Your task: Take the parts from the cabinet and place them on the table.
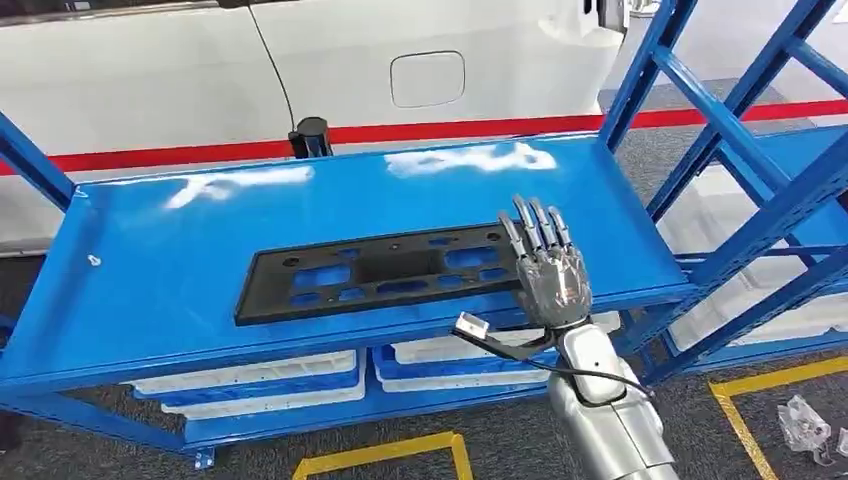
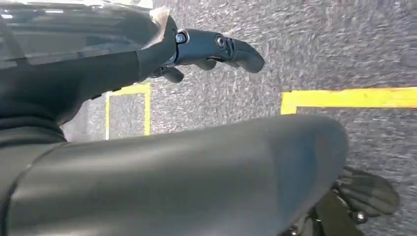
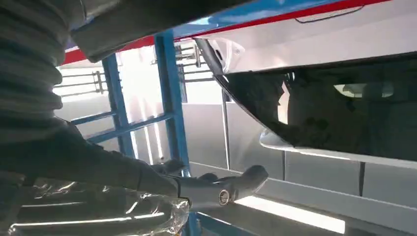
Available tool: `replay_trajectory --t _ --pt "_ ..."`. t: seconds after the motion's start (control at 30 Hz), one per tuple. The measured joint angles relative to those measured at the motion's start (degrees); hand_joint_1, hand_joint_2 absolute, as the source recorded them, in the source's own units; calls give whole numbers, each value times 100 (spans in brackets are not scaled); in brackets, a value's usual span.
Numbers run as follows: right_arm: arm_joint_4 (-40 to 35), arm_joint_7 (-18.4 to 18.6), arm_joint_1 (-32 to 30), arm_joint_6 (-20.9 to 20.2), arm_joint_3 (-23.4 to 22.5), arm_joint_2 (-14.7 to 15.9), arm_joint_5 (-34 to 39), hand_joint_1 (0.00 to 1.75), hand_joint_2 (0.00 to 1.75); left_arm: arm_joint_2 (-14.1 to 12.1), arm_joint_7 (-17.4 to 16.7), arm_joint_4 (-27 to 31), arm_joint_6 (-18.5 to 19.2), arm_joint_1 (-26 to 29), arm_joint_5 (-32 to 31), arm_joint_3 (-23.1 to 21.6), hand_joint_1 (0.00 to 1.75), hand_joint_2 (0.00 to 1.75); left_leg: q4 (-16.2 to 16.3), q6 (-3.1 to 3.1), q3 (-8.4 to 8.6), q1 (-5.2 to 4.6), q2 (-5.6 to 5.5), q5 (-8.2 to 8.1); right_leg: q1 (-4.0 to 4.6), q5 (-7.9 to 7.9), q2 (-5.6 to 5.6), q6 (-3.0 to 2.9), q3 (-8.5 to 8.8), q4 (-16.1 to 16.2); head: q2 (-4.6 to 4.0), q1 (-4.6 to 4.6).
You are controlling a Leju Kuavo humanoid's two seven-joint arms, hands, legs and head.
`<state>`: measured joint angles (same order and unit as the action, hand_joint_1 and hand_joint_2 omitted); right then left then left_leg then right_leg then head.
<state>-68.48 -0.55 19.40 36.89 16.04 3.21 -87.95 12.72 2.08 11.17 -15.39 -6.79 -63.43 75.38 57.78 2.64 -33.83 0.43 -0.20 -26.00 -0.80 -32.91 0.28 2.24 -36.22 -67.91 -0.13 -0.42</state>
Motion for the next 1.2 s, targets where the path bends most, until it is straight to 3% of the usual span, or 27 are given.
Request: replay_trajectory --t 0.07,0.1,0.13,0.2,0.23,0.27,0.3,0.37,0.43,0.47,0.53,0.57,0.6,0.63,0.7,0.73,0.77,0.8,0.83,0.9,0.97,1.2 --pt "24 -20 -21 0 7 0 15 0 175 4 2 0 -13 2 9 0 0 0 3 26 9 -10 -2 -24 0 -194 0 -1 -454 -756 0 2" --pt "37 -28 -27 -2 9 0 24 0 175 4 2 0 -22 6 20 0 0 0 3 24 25 -10 -9 -41 -3 -169 0 28 -586 -890 0 2" --pt "52 -42 -23 -4 11 0 31 0 175 4 4 0 -31 11 42 2 0 0 4 19 60 -9 -24 -66 -10 -1 -1 89 -549 -686 0 0" --pt "66 -50 -7 -7 17 0 42 0 175 13 13 0 -35 11 44 4 0 0 5 -9 153 -7 -43 -123 -17 512 -7 200 -134 315 0 0" --pt "70 -50 -3 -7 22 -2 48 0 175 20 17 -2 -35 11 46 4 0 0 4 -28 183 -8 -49 -148 -16 680 -21 215 33 703 0 4" --pt "79 -50 9 -7 30 -7 50 0 175 20 22 -2 -35 9 48 7 0 0 13 -59 193 -37 -53 -173 -4 734 -43 178 127 964 0 18" --pt "89 -52 17 -9 39 -13 55 0 175 22 22 -4 -35 5 48 7 0 0 20 -94 195 -69 -67 -214 19 741 -36 104 183 979 0 9" --pt "96 -52 17 -9 42 -20 57 0 175 22 22 -4 -35 9 48 9 0 0 -13 -117 219 -58 -58 -219 34 727 -31 29 177 977 2 6" --pt "98 -52 30 -9 42 -35 57 0 175 20 22 -4 -37 7 50 15 0 0 14 -191 203 -28 -43 -283 -64 741 -18 -52 233 1023 0 2" --pt "98 -52 42 -9 42 -39 57 0 175 22 24 -4 -37 7 50 15 0 0 213 -223 156 -34 -24 -395 -54 712 -21 -112 268 1024 0 -9" --pt "105 -52 50 -11 46 -57 61 0 175 28 24 -7 -37 4 50 17 0 0 1039 -273 -260 -4 -20 -779 -51 683 -25 -156 300 1023 0 -44" --pt "111 -55 50 -11 50 -59 68 0 175 28 24 -7 -37 6 50 17 0 0 1308 -285 -414 0 -20 -880 -47 676 -27 -165 305 1021 0 -46" --pt "138 -61 49 -24 52 -70 100 0 175 28 24 -7 -37 17 50 20 0 0 1838 -308 -753 8 -20 -1003 -41 666 -27 -176 313 1019 0 -50" --pt "155 -68 50 -28 54 -72 113 0 175 28 22 -7 -39 23 50 20 0 0 1856 -311 -814 14 -20 -919 -41 660 -24 -181 325 1018 2 -46" --pt "177 -70 50 -35 55 -76 153 0 175 26 22 -7 -70 26 46 20 0 0 1371 -302 -655 26 -12 -528 -45 634 -13 -173 361 1017 0 -52" --pt "205 -96 65 -59 55 -79 212 3 175 22 48 -7 -116 20 35 20 0 0 486 -279 -259 38 6 -51 -51 600 -3 -139 413 1017 0 -50" --pt "219 -107 82 -72 55 -81 243 44 175 22 63 -7 -150 19 24 20 0 0 162 -260 -121 39 6 37 -45 587 -2 -118 422 1017 0 -50" --pt "245 -118 108 -85 55 -81 280 54 175 22 66 -7 -157 5 20 20 0 0 46 -251 -38 18 2 -31 41 555 4 -70 411 989 0 -48" --pt "275 -140 143 -105 55 -76 334 63 175 22 66 -7 -179 -1 4 20 0 0 57 -227 -40 15 -6 -16 17 561 7 -52 405 1018 0 -35" --pt "389 -157 212 -131 52 -68 437 63 175 26 66 -9 -214 4 -4 20 0 0 35 -224 -35 -22 -18 12 34 542 1 -90 406 1008 0 -22" --pt "461 -157 253 -136 52 -68 457 63 175 24 66 -9 -229 2 -4 20 0 0 38 -191 -36 -54 -29 6 22 553 -5 -70 415 1029 0 -28" --pt "468 -157 260 -140 52 -68 459 63 175 24 66 -9 -234 2 -4 20 0 0 38 -184 -36 -57 -29 8 21 555 -6 -65 417 1033 2 -31"
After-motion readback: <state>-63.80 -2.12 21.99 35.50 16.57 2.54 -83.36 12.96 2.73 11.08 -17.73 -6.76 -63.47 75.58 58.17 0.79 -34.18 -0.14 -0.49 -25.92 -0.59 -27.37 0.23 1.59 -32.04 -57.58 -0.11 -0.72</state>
